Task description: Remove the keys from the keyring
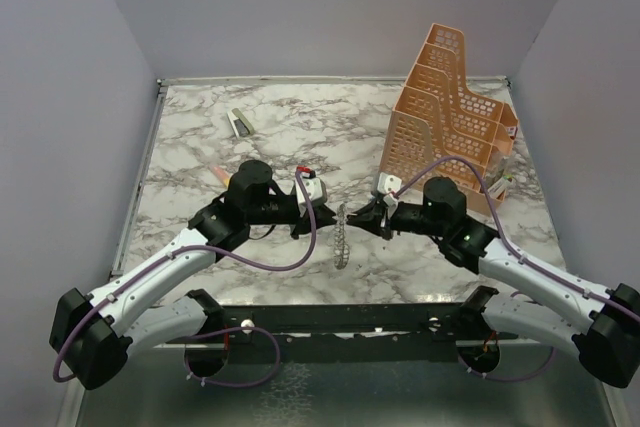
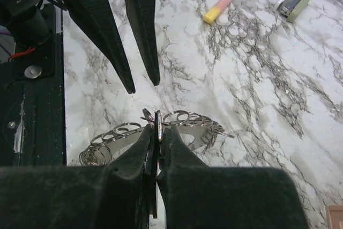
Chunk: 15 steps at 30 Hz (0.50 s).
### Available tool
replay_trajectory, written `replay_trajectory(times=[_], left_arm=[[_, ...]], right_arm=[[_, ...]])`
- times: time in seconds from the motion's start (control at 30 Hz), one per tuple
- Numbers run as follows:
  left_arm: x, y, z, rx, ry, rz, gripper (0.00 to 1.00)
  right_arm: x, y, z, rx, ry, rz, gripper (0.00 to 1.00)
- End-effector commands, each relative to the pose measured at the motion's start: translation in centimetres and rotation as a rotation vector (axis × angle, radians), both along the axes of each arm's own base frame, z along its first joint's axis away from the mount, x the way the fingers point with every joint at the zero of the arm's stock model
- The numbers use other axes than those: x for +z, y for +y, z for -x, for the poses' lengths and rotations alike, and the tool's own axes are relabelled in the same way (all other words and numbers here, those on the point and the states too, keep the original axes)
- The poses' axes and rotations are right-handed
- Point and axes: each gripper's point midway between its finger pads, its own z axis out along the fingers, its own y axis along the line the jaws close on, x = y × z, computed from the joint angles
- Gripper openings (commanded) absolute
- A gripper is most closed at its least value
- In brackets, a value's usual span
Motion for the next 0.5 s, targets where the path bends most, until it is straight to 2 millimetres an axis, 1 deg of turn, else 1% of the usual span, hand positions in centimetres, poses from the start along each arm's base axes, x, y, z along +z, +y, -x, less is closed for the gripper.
replay_trajectory(times=[0.0, 0.13, 0.17, 0.47], left_arm=[[0.0, -0.1, -0.7, 0.028, -0.008, 0.003, 0.24], [-0.1, -0.3, -0.5, 0.019, 0.001, 0.004, 0.35], [-0.2, -0.5, -0.5, 0.015, 0.010, 0.003, 0.40], [-0.6, -1.2, -0.2, 0.004, 0.051, 0.002, 0.51]], right_arm=[[2.2, 0.3, 0.2, 0.033, -0.034, -0.023, 0.01], [2.2, 0.5, 0.3, 0.045, -0.027, -0.014, 0.01], [1.9, 0.6, 0.1, 0.047, -0.018, -0.001, 0.00], [1.5, 0.8, -0.6, 0.025, -0.003, 0.024, 0.00]])
